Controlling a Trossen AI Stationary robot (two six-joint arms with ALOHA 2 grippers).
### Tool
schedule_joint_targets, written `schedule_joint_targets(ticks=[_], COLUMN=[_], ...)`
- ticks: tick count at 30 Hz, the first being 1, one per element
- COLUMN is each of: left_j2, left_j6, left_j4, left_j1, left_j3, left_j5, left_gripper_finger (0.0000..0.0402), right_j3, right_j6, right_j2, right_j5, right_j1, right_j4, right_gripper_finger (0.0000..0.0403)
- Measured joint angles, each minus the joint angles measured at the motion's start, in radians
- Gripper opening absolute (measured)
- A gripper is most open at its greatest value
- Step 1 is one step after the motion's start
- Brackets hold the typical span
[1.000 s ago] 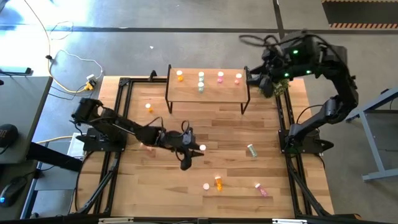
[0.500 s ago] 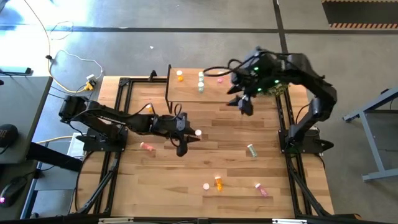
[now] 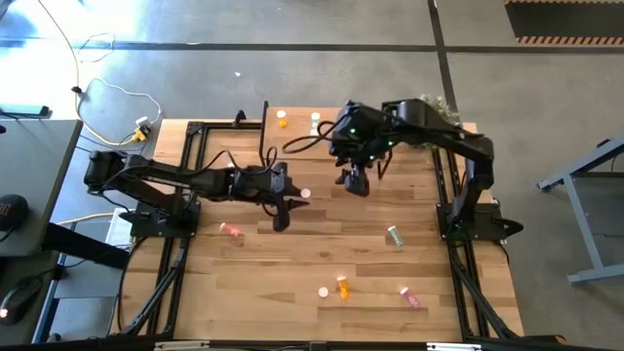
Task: Pick and place medicine bottles onto shelf by color
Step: Put the right pink pill bottle aligned with the other pink pill bottle
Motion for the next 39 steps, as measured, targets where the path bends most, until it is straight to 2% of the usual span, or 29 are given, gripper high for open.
schedule_joint_targets(ticks=[4, 8, 11, 13, 15, 22, 27, 33, 39], left_j2=[-0.009, -0.009, -0.009, -0.009, -0.009, -0.009, -0.009, -0.009, -0.009], left_j6=[0.0, -0.001, -0.007, -0.009, -0.009, -0.027, -0.053, -0.073, -0.08], left_j4=[-0.002, -0.003, -0.003, -0.003, -0.002, -0.002, -0.003, -0.003, -0.025], left_j1=[0.003, 0.003, 0.003, 0.003, 0.003, 0.002, 0.002, 0.002, -0.014], left_j3=[0.0, 0.0, 0.0, 0.0, 0.0, 0.0, 0.0, 0.0, 0.0], left_j5=[0.0, 0.0, 0.0, 0.0, -0.002, -0.002, -0.002, -0.001, -0.002], left_gripper_finger=[0.0088, 0.0088, 0.0088, 0.0088, 0.0088, 0.0088, 0.0088, 0.0088, 0.0088], right_j3=[0.0, 0.0, -0.006, -0.059, -0.167, -0.649, -0.921, -1.154, -1.281], right_j6=[-0.017, -0.04, -0.055, -0.071, -0.08, -0.031, 0.04, 0.167, 0.214], right_j2=[0.004, -0.001, -0.024, -0.068, -0.139, -0.458, -0.595, -0.617, -0.572], right_j5=[0.012, 0.114, 0.136, 0.138, 0.138, 0.138, 0.085, 0.046, 0.034], right_j1=[0.027, 0.055, 0.066, 0.069, 0.066, 0.03, 0.028, 0.028, 0.029], right_j4=[-0.021, -0.074, -0.101, -0.087, -0.034, 0.367, 0.712, 1.058, 1.336], right_gripper_finger=[0.0231, 0.0231, 0.0231, 0.0231, 0.0231, 0.0231, 0.0231, 0.0231, 0.0231])
